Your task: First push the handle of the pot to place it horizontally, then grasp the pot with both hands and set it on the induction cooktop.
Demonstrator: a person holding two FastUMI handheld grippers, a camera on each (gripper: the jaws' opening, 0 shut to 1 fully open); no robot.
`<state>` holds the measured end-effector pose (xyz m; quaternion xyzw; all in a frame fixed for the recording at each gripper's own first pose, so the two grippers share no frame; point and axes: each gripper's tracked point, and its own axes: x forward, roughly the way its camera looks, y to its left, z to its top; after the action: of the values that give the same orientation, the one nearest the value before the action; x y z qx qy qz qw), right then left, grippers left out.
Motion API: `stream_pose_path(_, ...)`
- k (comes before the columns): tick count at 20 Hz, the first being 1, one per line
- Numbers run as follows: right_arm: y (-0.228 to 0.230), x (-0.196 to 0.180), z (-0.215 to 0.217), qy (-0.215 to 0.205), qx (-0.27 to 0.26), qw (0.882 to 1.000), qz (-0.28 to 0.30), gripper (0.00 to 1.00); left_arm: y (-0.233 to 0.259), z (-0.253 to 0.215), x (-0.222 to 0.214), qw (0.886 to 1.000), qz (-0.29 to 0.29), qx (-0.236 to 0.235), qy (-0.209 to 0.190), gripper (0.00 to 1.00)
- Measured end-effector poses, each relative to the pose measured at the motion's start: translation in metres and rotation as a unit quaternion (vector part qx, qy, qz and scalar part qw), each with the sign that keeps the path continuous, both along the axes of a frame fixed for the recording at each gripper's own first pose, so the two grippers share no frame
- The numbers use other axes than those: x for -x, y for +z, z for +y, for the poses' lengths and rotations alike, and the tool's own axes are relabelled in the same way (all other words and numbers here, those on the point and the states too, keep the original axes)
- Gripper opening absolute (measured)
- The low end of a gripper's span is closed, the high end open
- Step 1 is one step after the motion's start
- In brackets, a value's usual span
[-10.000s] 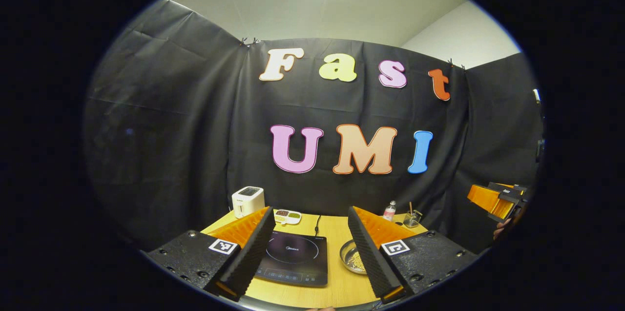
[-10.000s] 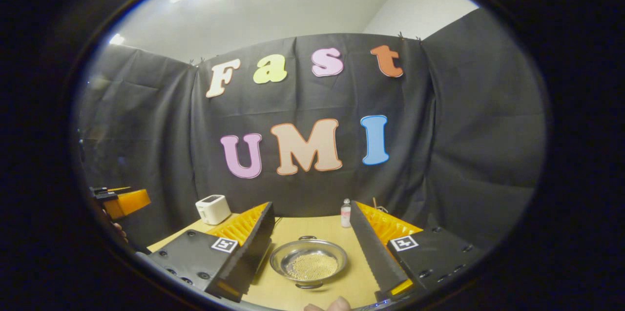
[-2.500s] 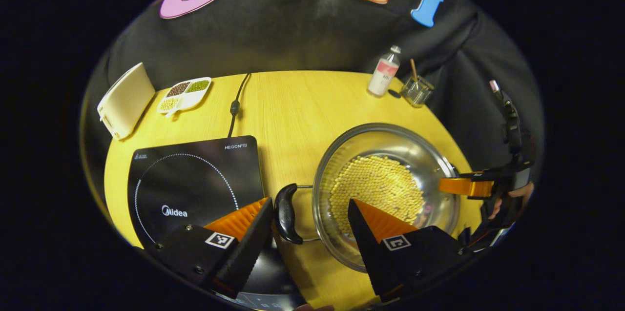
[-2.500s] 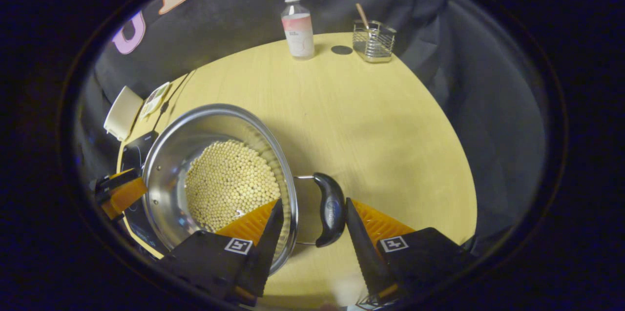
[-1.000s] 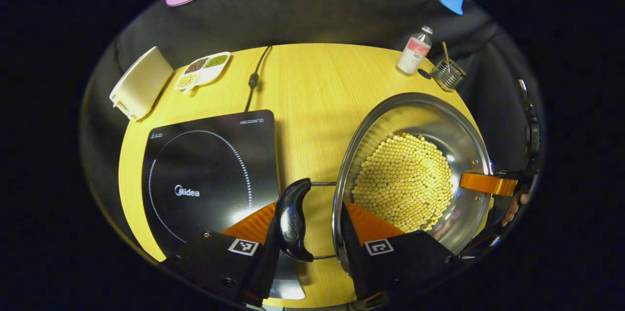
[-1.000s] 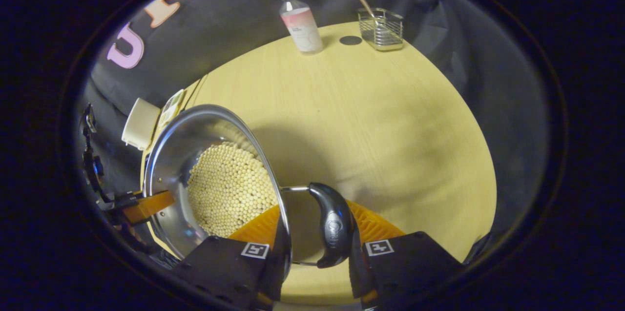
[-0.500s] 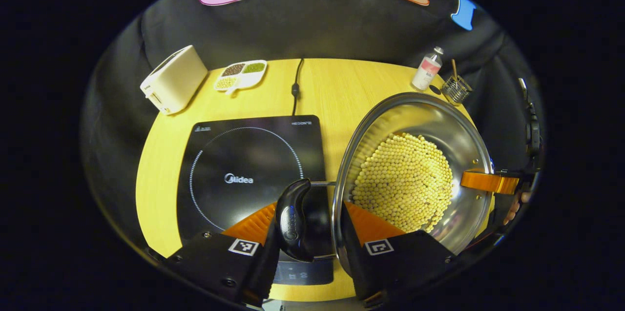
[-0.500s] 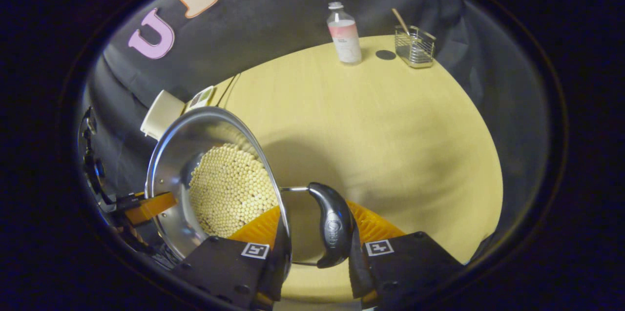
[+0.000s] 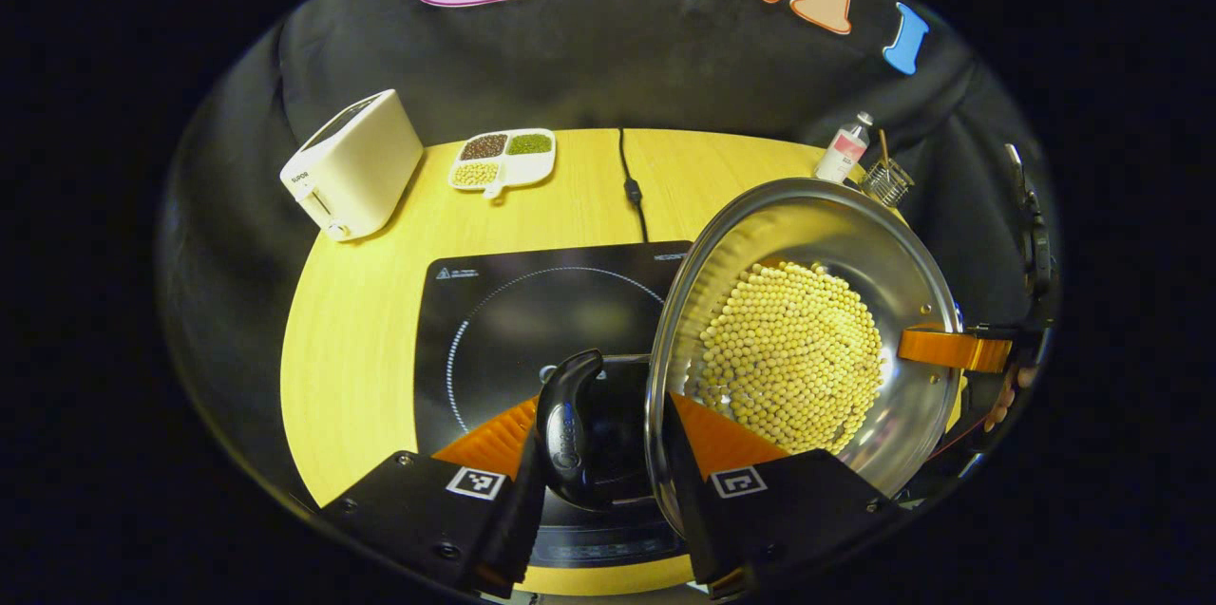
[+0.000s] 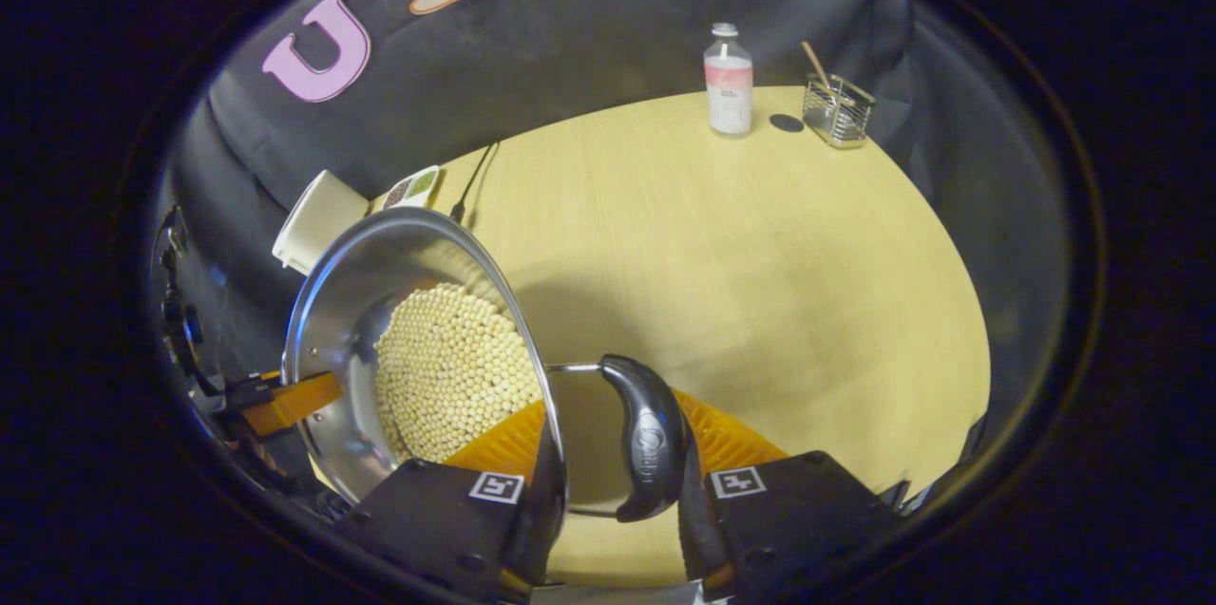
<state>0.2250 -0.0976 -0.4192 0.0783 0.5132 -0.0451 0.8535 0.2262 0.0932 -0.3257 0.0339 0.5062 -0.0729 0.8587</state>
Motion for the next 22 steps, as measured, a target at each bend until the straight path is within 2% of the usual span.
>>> stream_pose_path(7, -0.018, -0.008, 0.017, 0.004, 0.011, 0.999, 0.039, 0.49, -0.019, 0.072, -0.008, 0.999, 0.036, 0.001, 0.004, 0.64)
stream_pose_path(11, -0.022, -0.011, 0.019, 0.008, 0.011, 0.999, 0.047, 0.49, -0.024, 0.100, -0.019, 0.999, 0.033, -0.012, -0.001, 0.64)
stream_pose_path(14, -0.017, -0.012, 0.016, 0.003, 0.007, 0.998, 0.054, 0.49, -0.027, 0.111, -0.026, 0.999, 0.030, -0.017, -0.008, 0.64)
stream_pose_path(15, -0.016, -0.014, 0.015, 0.001, 0.006, 0.999, 0.054, 0.56, -0.025, 0.112, -0.032, 0.999, 0.023, -0.022, -0.016, 0.64)
stream_pose_path(18, -0.013, -0.012, 0.013, -0.010, 0.001, 0.998, 0.054, 0.56, -0.024, 0.117, -0.043, 0.999, 0.010, -0.031, -0.034, 0.63)
stream_pose_path(22, -0.012, -0.013, 0.012, -0.012, 0.000, 0.999, 0.050, 0.56, -0.026, 0.125, -0.050, 0.999, 0.000, -0.034, -0.038, 0.65)
